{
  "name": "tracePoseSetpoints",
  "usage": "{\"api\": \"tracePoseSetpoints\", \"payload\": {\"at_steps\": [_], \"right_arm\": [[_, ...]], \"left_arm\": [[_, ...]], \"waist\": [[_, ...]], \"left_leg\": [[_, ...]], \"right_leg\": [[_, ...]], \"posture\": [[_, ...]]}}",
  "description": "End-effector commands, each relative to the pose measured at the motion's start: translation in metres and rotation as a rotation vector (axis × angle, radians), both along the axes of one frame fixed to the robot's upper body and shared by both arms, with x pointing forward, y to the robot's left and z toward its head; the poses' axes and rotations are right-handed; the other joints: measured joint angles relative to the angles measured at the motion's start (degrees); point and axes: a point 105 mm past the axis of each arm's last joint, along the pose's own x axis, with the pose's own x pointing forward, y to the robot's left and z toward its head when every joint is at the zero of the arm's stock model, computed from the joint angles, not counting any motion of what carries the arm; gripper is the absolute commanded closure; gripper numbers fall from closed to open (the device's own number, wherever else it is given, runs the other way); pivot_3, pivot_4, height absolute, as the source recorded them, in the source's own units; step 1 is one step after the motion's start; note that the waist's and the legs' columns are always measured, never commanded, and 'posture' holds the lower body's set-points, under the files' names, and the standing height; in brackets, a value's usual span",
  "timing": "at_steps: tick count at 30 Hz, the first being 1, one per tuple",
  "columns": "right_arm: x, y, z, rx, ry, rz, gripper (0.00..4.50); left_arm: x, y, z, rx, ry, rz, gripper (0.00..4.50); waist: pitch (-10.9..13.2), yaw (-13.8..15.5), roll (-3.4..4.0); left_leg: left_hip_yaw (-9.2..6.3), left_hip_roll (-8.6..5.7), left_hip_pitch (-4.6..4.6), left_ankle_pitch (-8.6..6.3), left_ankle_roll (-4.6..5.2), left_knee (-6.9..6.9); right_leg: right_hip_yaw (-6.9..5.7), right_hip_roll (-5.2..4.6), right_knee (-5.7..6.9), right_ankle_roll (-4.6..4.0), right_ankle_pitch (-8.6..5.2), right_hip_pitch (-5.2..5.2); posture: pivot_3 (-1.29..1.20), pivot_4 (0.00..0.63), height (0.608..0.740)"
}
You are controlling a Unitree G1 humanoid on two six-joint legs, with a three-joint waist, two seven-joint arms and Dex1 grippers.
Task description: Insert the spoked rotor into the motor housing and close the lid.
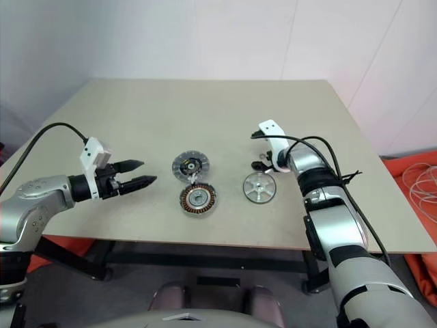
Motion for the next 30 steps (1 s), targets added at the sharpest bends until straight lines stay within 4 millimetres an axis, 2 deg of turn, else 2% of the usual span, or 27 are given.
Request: {"api": "tracePoseSetpoints", "payload": {"at_steps": [1, 9, 21, 24, 30], "right_arm": [[0.014, 0.010, 0.022, 0.025, -0.082, 0.006, 0.03], [0.019, 0.010, 0.020, 0.028, -0.091, -0.030, 0.03], [0.017, 0.002, 0.010, 0.037, -0.062, -0.067, 0.03], [0.016, 0.002, 0.009, 0.037, -0.058, -0.067, 0.65], [0.015, 0.000, 0.007, 0.034, -0.053, -0.071, 2.74]], "left_arm": [[0.002, -0.001, 0.010, 0.007, -0.051, -0.006, 0.55], [0.002, -0.001, 0.011, 0.003, -0.057, -0.006, 0.55], [0.002, -0.001, 0.010, 0.000, -0.055, -0.006, 0.55], [0.002, -0.002, 0.010, -0.001, -0.055, -0.008, 0.55], [0.003, -0.002, 0.011, 0.000, -0.059, -0.010, 0.55]], "waist": [[0.0, 0.0, 0.00], [0.0, 0.0, 0.02], [0.0, 0.1, 0.02], [0.0, 0.1, 0.02], [0.0, -0.1, 0.02]], "left_leg": [[0.00, 0.00, -0.01, 0.00, 0.00, 0.00], [-0.01, 0.00, -0.27, 0.00, -0.01, 0.01], [-0.01, 0.00, -0.34, 0.00, 0.00, 0.04], [-0.01, 0.00, -0.34, 0.00, 0.00, 0.04], [-0.01, 0.01, -0.34, 0.00, 0.00, 0.03]], "right_leg": [[0.00, 0.00, 0.00, -0.01, 0.01, -0.01], [0.00, 0.00, 0.01, -0.09, 0.05, -0.24], [0.00, -0.01, 0.01, -0.11, 0.07, -0.27], [0.00, -0.01, 0.01, -0.12, 0.07, -0.27], [-0.01, 0.00, 0.01, -0.12, 0.07, -0.28]], "posture": [[0.00, 0.000, 0.740], [0.00, 0.000, 0.740], [0.00, 0.000, 0.740], [0.00, 0.000, 0.740], [0.00, 0.000, 0.740]]}}
